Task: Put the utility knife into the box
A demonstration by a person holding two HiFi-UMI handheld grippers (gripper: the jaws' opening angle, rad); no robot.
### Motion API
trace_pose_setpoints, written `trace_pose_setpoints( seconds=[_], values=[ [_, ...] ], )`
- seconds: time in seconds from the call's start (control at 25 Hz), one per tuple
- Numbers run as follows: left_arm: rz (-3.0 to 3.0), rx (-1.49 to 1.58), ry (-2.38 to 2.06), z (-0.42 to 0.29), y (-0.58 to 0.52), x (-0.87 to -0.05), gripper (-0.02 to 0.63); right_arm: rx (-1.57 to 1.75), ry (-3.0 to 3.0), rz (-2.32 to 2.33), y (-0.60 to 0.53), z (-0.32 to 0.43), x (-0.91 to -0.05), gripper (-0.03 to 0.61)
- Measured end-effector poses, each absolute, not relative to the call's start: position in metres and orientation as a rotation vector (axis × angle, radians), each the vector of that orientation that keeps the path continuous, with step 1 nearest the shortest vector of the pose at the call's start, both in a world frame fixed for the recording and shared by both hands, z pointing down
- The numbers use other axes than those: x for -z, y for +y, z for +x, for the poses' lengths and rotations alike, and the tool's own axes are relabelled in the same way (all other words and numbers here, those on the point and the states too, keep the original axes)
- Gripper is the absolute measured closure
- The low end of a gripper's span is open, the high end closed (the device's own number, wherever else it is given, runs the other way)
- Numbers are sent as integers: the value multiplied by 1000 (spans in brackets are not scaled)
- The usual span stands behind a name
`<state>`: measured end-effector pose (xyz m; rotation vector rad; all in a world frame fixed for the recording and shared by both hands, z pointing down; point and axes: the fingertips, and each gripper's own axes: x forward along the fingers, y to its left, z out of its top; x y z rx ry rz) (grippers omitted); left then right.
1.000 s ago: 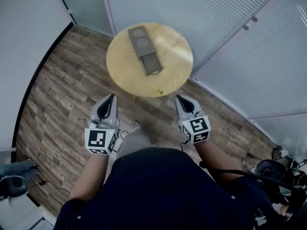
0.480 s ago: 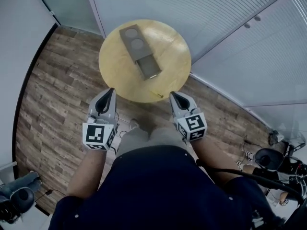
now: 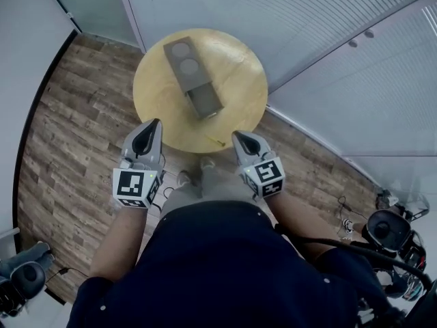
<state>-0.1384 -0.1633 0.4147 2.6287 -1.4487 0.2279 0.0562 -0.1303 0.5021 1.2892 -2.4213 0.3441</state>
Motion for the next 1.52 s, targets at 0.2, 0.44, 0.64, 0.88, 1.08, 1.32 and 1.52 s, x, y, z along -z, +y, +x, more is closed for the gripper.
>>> trace_pose_setpoints(
  seconds=[0.2,0.44,0.64,0.88,1.08,1.32,1.52],
  values=[
    [2590,-265,-1470,-140,-184,-435,611,-398,-2415,1233,-140,59,-528,569],
    [2555,-331,-1452,-139,-204,-471,611,-461,-2423,1140,-142,47,-568,569],
    [2544,-364,-1433,-138,-211,-495,611,-466,-2395,1126,-144,45,-597,552],
    [2506,-409,-1430,-145,-222,-531,611,-521,-2336,1094,-143,46,-638,488],
    [2492,-437,-1403,-141,-224,-556,611,-555,-2300,1065,-146,48,-674,462],
    [2466,-481,-1378,-141,-222,-580,611,-608,-2266,1046,-146,48,-708,447],
    [2462,-498,-1373,-139,-222,-589,611,-612,-2264,962,-143,39,-723,434]
  ],
)
